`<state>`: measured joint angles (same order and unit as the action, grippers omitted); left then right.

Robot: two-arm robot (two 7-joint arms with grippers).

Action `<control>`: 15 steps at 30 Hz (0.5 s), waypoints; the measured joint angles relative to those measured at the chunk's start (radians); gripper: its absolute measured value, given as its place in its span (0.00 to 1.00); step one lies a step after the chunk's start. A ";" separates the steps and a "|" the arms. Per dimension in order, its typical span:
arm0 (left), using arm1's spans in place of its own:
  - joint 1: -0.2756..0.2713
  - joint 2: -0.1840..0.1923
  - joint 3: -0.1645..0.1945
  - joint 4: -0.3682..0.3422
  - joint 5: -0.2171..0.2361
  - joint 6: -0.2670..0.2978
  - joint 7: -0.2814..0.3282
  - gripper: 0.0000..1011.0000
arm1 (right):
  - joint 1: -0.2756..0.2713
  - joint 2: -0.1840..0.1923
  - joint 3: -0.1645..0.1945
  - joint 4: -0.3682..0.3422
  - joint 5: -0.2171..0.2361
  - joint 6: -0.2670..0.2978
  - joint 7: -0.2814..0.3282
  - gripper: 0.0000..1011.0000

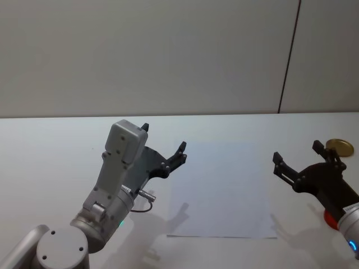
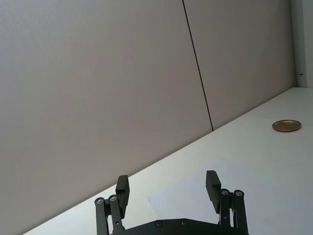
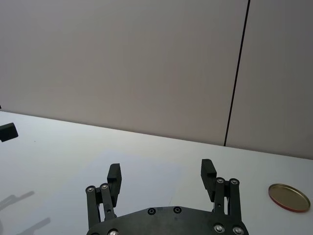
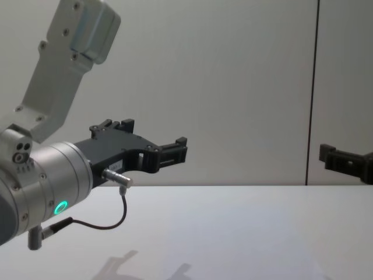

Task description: Use the one hand to pick up the stamp and affix it onto the A4 paper.

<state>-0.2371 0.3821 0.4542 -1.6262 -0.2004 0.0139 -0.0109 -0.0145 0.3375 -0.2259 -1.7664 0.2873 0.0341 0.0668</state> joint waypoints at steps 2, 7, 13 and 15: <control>0.000 0.000 0.000 0.000 0.000 0.000 0.000 0.98 | 0.001 0.000 0.000 0.001 0.000 0.001 0.000 0.99; 0.000 0.000 0.000 0.000 0.000 0.000 0.000 0.98 | 0.042 0.050 0.058 0.116 0.011 0.081 0.047 0.99; 0.000 0.000 0.000 0.000 0.000 0.000 0.000 0.98 | 0.030 0.070 0.076 0.128 0.017 0.098 0.053 0.99; 0.000 0.000 0.000 0.000 0.000 0.000 0.000 0.98 | 0.025 0.075 0.080 0.129 0.019 0.103 0.055 0.99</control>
<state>-0.2371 0.3821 0.4542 -1.6262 -0.2004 0.0139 -0.0110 0.0107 0.4124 -0.1460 -1.6373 0.3059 0.1369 0.1214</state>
